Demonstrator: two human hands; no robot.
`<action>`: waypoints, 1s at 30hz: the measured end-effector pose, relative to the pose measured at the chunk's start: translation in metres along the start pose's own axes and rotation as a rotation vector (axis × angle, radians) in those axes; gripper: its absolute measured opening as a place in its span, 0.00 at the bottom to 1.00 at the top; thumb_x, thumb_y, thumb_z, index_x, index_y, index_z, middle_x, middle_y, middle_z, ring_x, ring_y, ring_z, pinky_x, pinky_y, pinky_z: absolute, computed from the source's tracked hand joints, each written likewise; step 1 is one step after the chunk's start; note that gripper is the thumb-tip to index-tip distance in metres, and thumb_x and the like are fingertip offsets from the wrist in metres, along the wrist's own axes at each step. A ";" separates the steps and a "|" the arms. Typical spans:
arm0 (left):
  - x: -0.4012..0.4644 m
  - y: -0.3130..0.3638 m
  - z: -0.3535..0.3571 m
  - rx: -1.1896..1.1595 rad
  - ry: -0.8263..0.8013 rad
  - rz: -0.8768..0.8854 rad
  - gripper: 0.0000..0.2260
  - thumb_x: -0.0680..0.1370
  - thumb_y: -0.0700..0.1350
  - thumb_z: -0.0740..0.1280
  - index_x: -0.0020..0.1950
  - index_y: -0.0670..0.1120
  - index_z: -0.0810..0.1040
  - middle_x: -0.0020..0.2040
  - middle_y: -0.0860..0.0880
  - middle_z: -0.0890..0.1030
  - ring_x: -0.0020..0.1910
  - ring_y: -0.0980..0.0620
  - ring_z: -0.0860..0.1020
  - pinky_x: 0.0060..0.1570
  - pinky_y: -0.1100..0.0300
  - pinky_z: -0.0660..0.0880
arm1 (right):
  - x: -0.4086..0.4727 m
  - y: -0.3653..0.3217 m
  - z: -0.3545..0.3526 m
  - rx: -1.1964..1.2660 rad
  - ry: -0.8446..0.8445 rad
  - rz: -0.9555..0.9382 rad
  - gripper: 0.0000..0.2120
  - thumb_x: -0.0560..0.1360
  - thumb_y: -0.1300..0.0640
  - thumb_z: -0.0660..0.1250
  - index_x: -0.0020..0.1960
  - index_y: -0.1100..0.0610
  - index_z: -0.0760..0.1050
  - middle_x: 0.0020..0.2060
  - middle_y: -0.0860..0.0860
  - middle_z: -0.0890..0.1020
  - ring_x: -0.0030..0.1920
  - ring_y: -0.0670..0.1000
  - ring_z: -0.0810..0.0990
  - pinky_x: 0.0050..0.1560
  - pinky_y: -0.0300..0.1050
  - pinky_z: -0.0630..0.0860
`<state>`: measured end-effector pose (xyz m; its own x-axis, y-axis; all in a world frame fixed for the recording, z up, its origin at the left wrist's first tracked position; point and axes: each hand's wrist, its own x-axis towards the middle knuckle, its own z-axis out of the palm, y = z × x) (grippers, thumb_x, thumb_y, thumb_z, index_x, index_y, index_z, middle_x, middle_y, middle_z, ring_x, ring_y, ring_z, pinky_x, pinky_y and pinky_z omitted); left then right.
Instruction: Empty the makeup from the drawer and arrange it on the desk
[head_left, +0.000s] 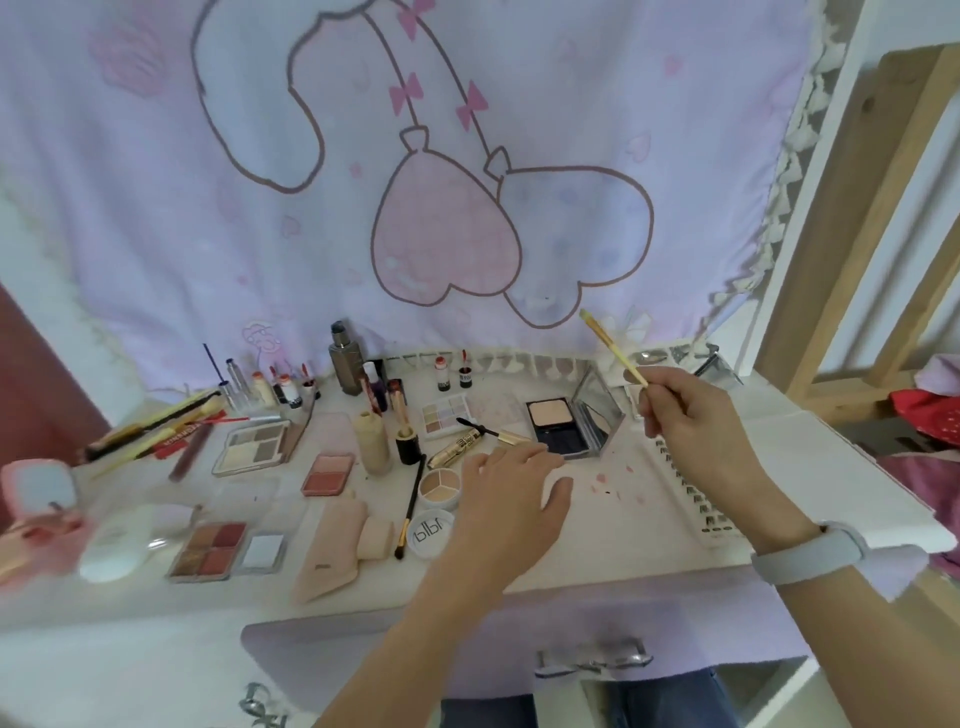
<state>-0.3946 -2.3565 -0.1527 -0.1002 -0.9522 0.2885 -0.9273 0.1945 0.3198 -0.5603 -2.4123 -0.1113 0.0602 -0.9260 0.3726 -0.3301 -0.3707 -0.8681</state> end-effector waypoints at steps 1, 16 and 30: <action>-0.001 -0.009 -0.013 -0.004 0.049 -0.010 0.26 0.74 0.58 0.46 0.64 0.52 0.74 0.65 0.56 0.73 0.65 0.55 0.69 0.65 0.55 0.58 | 0.004 -0.009 0.013 0.024 -0.033 -0.018 0.13 0.78 0.69 0.54 0.45 0.57 0.74 0.30 0.51 0.73 0.25 0.41 0.70 0.30 0.31 0.68; -0.146 -0.237 -0.133 0.101 0.736 -0.660 0.19 0.74 0.46 0.61 0.61 0.40 0.75 0.57 0.42 0.77 0.56 0.40 0.74 0.54 0.50 0.70 | 0.024 -0.107 0.293 -0.268 -0.539 -0.488 0.08 0.75 0.61 0.62 0.44 0.60 0.80 0.35 0.48 0.77 0.43 0.53 0.75 0.43 0.42 0.67; -0.194 -0.317 -0.082 0.195 0.388 -1.238 0.49 0.63 0.70 0.41 0.75 0.38 0.50 0.76 0.43 0.50 0.75 0.47 0.45 0.70 0.45 0.52 | 0.056 -0.092 0.494 -0.856 -0.599 -0.813 0.12 0.74 0.65 0.59 0.53 0.58 0.78 0.52 0.56 0.74 0.56 0.57 0.69 0.38 0.46 0.65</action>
<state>-0.0517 -2.2136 -0.2359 0.9289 -0.3387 0.1495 -0.3695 -0.8224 0.4326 -0.0611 -2.4650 -0.1730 0.8531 -0.4324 0.2920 -0.4756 -0.8745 0.0947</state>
